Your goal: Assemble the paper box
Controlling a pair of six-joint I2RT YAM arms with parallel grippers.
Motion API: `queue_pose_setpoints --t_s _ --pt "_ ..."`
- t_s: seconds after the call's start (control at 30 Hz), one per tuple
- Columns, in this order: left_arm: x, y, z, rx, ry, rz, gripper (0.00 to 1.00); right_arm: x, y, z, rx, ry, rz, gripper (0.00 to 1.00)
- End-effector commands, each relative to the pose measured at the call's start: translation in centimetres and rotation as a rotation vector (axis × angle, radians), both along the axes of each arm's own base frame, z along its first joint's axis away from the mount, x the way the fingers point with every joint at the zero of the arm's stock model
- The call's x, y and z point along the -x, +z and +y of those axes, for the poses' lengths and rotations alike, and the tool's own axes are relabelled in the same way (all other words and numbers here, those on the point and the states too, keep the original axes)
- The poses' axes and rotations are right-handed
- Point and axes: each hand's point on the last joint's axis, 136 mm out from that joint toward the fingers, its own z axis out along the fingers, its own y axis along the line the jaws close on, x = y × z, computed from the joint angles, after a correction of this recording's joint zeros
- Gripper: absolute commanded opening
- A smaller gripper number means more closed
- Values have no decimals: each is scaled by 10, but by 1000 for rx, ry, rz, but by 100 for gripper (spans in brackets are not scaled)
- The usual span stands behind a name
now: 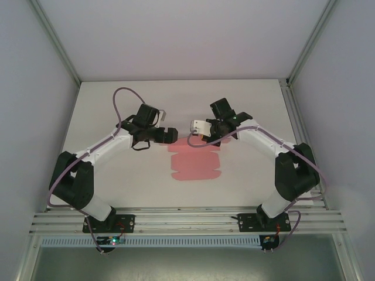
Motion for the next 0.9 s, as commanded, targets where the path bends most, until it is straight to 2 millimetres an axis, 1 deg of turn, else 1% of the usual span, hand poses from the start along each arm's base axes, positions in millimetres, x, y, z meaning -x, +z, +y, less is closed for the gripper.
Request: queue_pose_setpoints --t_s 0.0,0.07,0.13,0.2,0.27,0.37,0.5,0.6,0.7,0.77,0.87 --pt "33 4 -7 -42 -109 12 98 -15 -1 -5 -20 -97 44 0" --pt "33 2 -1 -70 -81 15 98 -17 -3 -5 -29 -104 53 0" --pt "27 -3 11 -134 -26 10 99 -22 -8 -7 1 -108 20 0" --pt "20 -8 20 -186 19 11 99 -21 -21 -9 66 -60 -59 0" --pt "13 -8 21 -193 44 15 100 -24 -30 -9 123 -20 -185 0" --pt "4 -4 19 -169 78 8 100 -45 -32 -14 219 -61 -428 0" --pt "-7 9 27 -74 134 12 100 -52 -25 -12 282 -52 -619 0" --pt "-16 17 39 15 181 27 100 -57 -26 -14 339 -48 -679 0" --pt "-27 25 46 66 216 27 100 -56 -28 -10 363 -19 -704 0" --pt "-36 24 51 78 255 48 100 -53 -29 -5 362 4 -726 0" --pt "-52 19 50 109 291 70 100 -51 -30 -2 371 24 -772 0"
